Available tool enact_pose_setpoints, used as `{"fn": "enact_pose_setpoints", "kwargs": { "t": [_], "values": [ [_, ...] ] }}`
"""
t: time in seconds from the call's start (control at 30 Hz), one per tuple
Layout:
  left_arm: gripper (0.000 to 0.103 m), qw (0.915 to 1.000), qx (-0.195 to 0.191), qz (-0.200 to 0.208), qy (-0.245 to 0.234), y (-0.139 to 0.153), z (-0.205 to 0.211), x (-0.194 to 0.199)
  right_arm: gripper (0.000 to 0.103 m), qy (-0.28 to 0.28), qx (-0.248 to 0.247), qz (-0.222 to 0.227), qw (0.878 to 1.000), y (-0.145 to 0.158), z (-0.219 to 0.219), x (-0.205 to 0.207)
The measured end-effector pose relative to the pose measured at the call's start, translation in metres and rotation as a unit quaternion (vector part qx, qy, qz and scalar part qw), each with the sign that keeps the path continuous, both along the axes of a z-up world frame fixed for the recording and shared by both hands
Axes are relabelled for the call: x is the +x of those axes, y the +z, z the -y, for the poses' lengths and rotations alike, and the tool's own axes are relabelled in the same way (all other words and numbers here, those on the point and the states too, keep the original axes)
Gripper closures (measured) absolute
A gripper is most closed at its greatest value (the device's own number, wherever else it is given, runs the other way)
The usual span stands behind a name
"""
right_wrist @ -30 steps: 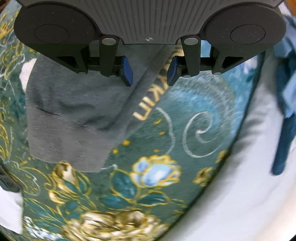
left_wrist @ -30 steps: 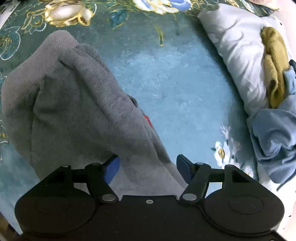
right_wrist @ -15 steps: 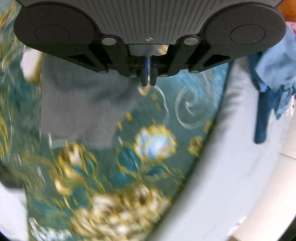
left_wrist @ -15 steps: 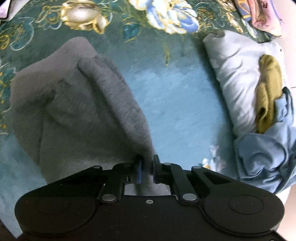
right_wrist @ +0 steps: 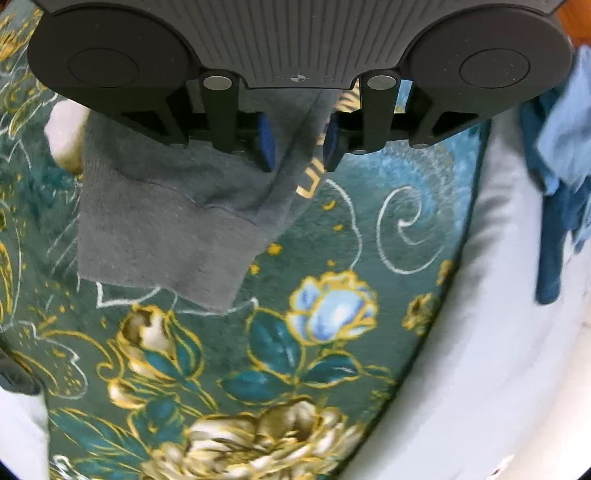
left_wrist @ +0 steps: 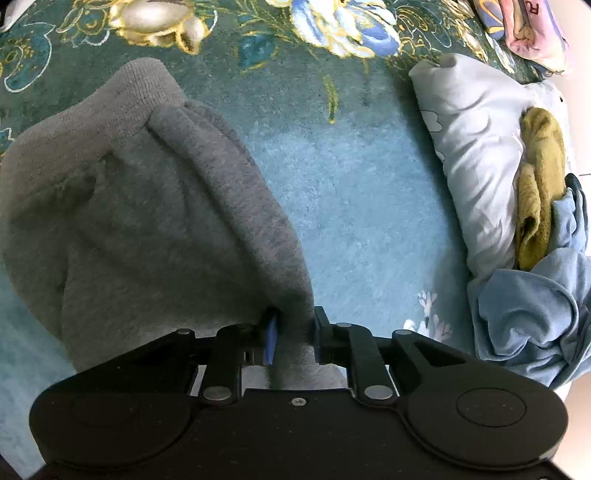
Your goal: Fold clothes
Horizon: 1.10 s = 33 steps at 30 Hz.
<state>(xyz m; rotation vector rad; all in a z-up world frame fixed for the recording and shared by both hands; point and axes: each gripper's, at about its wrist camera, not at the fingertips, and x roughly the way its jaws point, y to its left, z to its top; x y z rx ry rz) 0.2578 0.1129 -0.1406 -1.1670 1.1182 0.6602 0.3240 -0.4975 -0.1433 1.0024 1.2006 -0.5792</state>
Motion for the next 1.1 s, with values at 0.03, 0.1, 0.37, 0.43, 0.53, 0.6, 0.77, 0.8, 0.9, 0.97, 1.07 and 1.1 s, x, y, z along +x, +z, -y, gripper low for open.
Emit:
{"fn": "enact_pose_setpoints", "kwargs": {
  "t": [0.03, 0.1, 0.37, 0.43, 0.53, 0.6, 0.77, 0.8, 0.9, 0.97, 1.07, 1.1],
  "values": [
    [0.085, 1.0, 0.0, 0.001, 0.0, 0.0, 0.0, 0.0, 0.078, -0.004, -0.004, -0.009, 1.0, -0.002, 0.001, 0.001],
    [0.082, 1.0, -0.003, 0.001, 0.001, 0.0, 0.001, -0.001, 0.077, -0.023, 0.004, -0.015, 1.0, -0.008, 0.003, 0.0],
    [0.082, 0.9999, -0.006, 0.007, 0.01, 0.004, 0.001, -0.012, 0.099, -0.054, 0.019, -0.009, 0.998, -0.018, 0.013, -0.013],
    [0.085, 0.9996, -0.009, 0.017, 0.018, 0.008, -0.001, -0.016, 0.1, -0.054, 0.023, 0.012, 0.998, -0.012, 0.016, -0.019],
    [0.085, 0.9987, 0.0, 0.045, 0.025, 0.018, -0.005, -0.017, 0.1, -0.043, 0.026, 0.064, 0.997, 0.006, 0.018, -0.022],
    [0.085, 0.9987, 0.01, 0.048, 0.012, 0.02, -0.008, -0.009, 0.1, -0.027, 0.022, 0.079, 0.996, 0.011, 0.018, -0.014],
    [0.084, 0.9986, 0.021, 0.048, 0.0, 0.02, -0.009, -0.001, 0.1, -0.022, 0.018, 0.068, 0.997, -0.008, 0.015, 0.014],
    [0.083, 0.9984, 0.02, 0.052, -0.002, 0.021, -0.007, -0.002, 0.1, -0.018, 0.02, 0.067, 0.997, -0.012, 0.014, 0.018],
    [0.074, 0.9984, 0.014, 0.055, -0.007, 0.022, -0.003, -0.01, 0.098, 0.005, 0.023, 0.056, 0.998, -0.016, 0.013, 0.02],
    [0.068, 0.998, 0.014, 0.056, -0.027, 0.025, 0.005, -0.016, 0.095, 0.03, 0.022, 0.071, 0.997, -0.007, 0.013, 0.014],
    [0.064, 0.9942, 0.01, 0.058, -0.09, 0.027, 0.025, -0.021, 0.083, 0.072, 0.015, 0.112, 0.991, 0.015, 0.016, -0.001],
    [0.064, 0.9912, 0.005, 0.053, -0.121, 0.024, 0.035, -0.021, 0.076, 0.083, 0.005, 0.124, 0.989, 0.023, 0.018, -0.011]
  ]
}}
